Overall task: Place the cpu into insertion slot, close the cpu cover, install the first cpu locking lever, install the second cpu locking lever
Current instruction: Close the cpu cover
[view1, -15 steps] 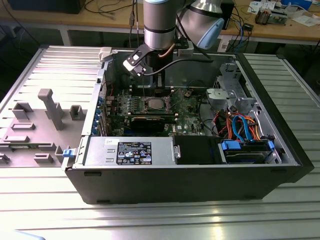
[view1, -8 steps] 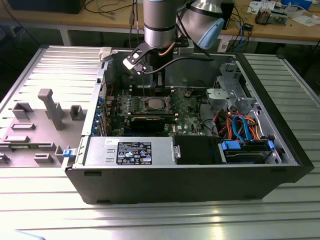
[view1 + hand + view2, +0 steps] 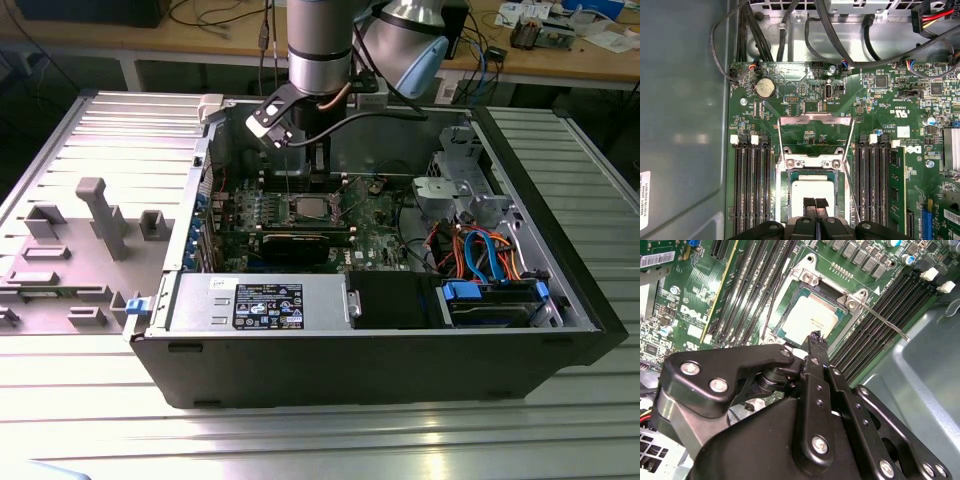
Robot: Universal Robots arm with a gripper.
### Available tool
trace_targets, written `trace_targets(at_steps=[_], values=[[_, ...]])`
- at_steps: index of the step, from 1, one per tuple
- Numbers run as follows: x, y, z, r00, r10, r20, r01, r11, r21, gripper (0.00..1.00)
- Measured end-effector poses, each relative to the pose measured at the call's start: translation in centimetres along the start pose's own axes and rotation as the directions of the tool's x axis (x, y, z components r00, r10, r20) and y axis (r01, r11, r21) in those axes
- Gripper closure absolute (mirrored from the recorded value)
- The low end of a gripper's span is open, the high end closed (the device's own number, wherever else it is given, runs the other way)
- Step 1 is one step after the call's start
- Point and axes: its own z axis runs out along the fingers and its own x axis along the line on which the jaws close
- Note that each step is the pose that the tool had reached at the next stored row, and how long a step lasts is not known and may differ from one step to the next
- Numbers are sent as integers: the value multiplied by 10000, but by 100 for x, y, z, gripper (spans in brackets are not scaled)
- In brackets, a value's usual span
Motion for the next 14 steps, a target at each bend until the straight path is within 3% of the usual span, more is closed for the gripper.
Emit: trace_targets(at_steps=[14], values=[[0, 1, -23, 10000, 0, 1, 0, 10000, 0, 89]])
